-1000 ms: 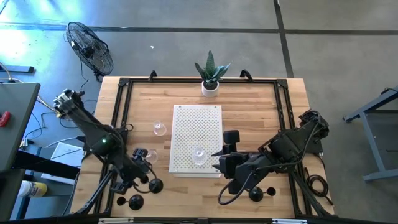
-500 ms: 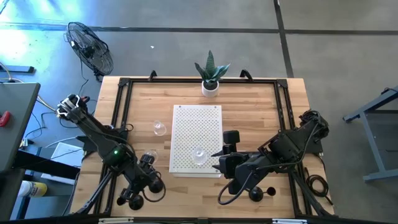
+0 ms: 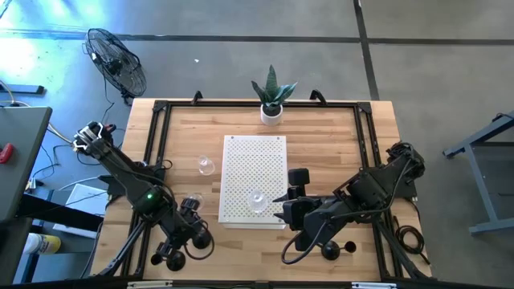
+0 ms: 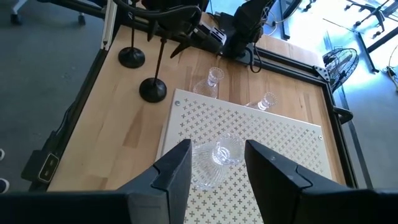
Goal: Pick & Place candle stick holders
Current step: Put the top black candle holder on the shelf
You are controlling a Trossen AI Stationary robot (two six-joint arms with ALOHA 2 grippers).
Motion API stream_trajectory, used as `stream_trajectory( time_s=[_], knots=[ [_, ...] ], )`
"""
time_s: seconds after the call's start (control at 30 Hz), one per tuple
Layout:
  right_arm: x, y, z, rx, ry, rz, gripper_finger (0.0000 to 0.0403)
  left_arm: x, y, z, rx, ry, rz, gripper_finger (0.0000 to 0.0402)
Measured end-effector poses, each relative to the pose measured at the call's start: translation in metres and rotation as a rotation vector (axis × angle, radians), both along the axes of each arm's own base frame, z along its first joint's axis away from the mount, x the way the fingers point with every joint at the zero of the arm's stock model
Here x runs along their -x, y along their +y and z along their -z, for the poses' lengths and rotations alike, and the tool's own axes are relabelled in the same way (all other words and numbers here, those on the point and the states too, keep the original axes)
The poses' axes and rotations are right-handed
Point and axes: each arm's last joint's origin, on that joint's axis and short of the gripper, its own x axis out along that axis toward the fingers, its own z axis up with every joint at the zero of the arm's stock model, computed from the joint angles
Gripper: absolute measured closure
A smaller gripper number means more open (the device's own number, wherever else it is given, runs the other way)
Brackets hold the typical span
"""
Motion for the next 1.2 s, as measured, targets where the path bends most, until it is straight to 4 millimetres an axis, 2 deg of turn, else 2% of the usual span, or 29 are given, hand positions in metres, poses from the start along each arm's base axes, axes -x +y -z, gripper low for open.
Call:
stream_trajectory(
  time_s=[0.77,1.2],
  knots=[
    [-0.003,-0.002,-0.002,-0.009,-0.028,0.009,0.0261,0.011,0.009,-0.005,0.013,0.077,-0.059,0.0152],
    [-0.006,-0.005,-0.003,-0.022,-0.032,0.018,0.0261,0.014,0.012,-0.009,0.011,0.061,-0.057,0.0152]
  ],
)
